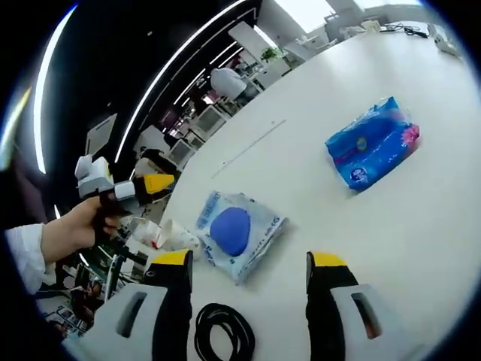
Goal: Arrange the tabletop items into an orderly group along one side of the table until the central work area is clear of visible clutter.
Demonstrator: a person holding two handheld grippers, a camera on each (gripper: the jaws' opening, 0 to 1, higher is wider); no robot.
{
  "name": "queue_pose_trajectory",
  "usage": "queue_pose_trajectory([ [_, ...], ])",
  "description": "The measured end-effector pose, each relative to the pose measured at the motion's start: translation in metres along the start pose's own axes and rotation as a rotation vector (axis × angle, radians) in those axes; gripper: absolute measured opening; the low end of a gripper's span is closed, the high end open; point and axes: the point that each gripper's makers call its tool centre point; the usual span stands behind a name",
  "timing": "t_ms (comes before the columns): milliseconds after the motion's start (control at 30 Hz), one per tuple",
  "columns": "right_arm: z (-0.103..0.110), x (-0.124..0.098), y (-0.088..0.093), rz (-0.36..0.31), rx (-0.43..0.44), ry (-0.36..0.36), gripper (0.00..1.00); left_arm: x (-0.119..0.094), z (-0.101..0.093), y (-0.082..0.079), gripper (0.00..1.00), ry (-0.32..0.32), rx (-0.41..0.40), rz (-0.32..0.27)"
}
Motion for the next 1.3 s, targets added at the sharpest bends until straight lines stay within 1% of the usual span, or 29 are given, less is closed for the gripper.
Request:
queue_pose_trajectory([
  [33,0.0,0.002,0.001,0.002,0.003,-0.003,0.58,0.002,0.001,0.001,0.54,-0.004,0.006,0.006],
  [67,0.0,0.004,0.002,0.003,0.005,-0.004,0.58,0.005,0.003,0.004,0.53,-0.01,0.021,0.026],
  [133,0.001,0.008,0.003,0.003,0.014,-0.005,0.56,0.011,0.006,0.016,0.53,-0.025,0.03,0.099],
  [167,0.0,0.009,0.003,0.002,0.012,0.002,0.55,0.013,0.006,0.018,0.53,-0.025,0.032,0.11],
  [200,0.0,0.011,0.003,0.001,0.012,0.006,0.55,0.018,0.006,0.018,0.53,-0.029,0.038,0.104],
  [267,0.003,0.017,0.005,0.0,0.031,-0.011,0.55,0.023,0.008,0.022,0.53,-0.04,0.057,0.122],
  [333,0.005,0.021,0.005,0.002,0.028,-0.015,0.55,0.028,0.008,0.024,0.52,-0.041,0.065,0.133],
  [433,0.002,0.023,0.004,0.003,0.014,0.014,0.51,0.035,0.009,0.031,0.5,-0.041,0.101,0.178],
  [500,-0.001,0.025,0.003,-0.01,0.025,0.021,0.5,0.041,0.009,0.032,0.51,-0.045,0.12,0.183],
  [567,0.0,0.029,0.006,-0.01,0.042,0.016,0.5,0.045,0.008,0.039,0.51,-0.037,0.139,0.218],
  [633,0.0,0.032,0.01,0.0,0.042,0.013,0.49,0.05,0.006,0.045,0.51,-0.032,0.136,0.257],
  [733,0.0,0.037,0.016,0.006,0.065,0.007,0.47,0.055,0.008,0.053,0.5,-0.045,0.148,0.299],
  [867,-0.001,0.038,0.023,0.013,0.083,0.007,0.46,0.062,0.011,0.058,0.48,-0.052,0.186,0.325],
  [967,-0.002,0.039,0.026,0.02,0.085,0.001,0.43,0.065,0.013,0.062,0.46,-0.054,0.198,0.343],
  [1033,-0.003,0.04,0.028,0.022,0.104,-0.005,0.41,0.068,0.013,0.065,0.45,-0.048,0.206,0.36],
  [1100,-0.004,0.041,0.029,0.024,0.11,-0.005,0.4,0.069,0.011,0.071,0.45,-0.041,0.216,0.399],
  [1233,-0.007,0.043,0.028,0.017,0.123,-0.005,0.39,0.074,0.01,0.07,0.44,-0.041,0.241,0.404],
  [1300,-0.007,0.046,0.027,0.018,0.126,-0.01,0.37,0.077,0.011,0.071,0.42,-0.036,0.226,0.413],
])
Point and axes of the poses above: the point that each gripper's makers call its tool centre point, and the gripper's own axes: x roughly forward along the fingers, z roughly to its left, y roughly out of its underside, and after that the axes turned 14 degrees about -y, right-handed
